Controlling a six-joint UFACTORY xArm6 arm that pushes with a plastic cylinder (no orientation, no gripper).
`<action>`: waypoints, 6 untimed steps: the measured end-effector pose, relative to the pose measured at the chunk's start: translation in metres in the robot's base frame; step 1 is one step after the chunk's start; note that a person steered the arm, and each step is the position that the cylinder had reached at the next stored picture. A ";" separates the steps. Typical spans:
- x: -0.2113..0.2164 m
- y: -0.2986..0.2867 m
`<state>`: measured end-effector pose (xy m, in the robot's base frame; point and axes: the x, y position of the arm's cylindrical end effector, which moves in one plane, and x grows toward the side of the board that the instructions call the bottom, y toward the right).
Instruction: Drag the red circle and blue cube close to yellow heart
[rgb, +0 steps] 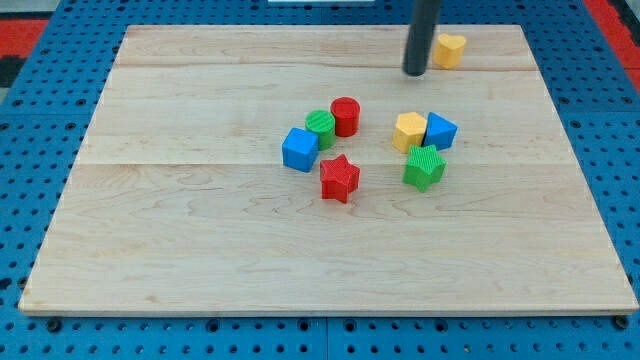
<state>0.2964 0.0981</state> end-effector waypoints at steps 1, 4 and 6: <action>0.044 -0.048; 0.149 -0.025; 0.174 -0.148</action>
<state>0.4701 -0.0497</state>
